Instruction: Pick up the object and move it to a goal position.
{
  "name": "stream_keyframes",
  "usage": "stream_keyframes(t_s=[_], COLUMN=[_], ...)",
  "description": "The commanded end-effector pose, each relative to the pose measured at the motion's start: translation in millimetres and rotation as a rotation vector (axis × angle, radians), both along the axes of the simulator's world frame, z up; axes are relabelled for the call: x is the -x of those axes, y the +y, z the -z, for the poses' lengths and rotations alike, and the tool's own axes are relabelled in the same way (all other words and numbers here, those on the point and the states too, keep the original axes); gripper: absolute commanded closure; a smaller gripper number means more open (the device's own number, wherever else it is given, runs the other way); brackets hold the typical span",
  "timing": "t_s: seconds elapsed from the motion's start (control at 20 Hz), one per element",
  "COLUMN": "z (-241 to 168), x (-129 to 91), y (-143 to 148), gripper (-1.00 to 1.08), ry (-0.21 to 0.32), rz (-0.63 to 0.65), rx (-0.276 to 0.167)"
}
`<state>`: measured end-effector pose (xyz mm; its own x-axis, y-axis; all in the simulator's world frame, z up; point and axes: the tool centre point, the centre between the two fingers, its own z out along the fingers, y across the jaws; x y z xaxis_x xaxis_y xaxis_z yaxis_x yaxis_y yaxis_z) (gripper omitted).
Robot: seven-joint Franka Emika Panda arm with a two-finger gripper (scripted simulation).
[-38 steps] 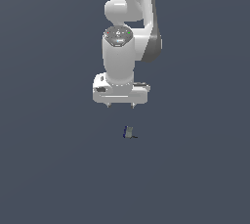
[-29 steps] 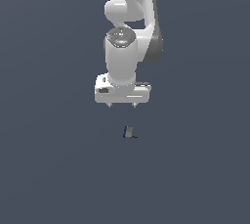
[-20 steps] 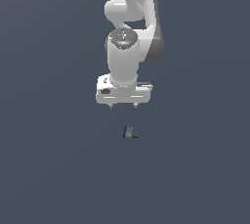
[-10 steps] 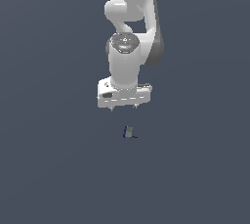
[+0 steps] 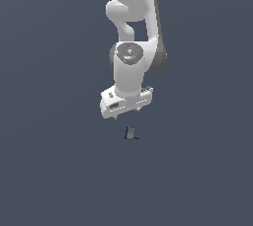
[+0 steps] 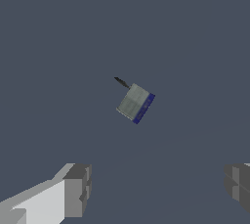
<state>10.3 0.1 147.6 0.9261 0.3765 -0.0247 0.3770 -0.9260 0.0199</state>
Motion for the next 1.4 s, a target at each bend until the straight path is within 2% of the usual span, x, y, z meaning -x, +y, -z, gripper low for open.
stream_keyframes(t_s=[0.0,1.35], z=[6,73], x=[-3,-31], y=[2,24], gripper=[-0.92,-0.92], ry=[0.002,0.005], rz=[-0.075,-0.842], rx=[0.0,-0.025])
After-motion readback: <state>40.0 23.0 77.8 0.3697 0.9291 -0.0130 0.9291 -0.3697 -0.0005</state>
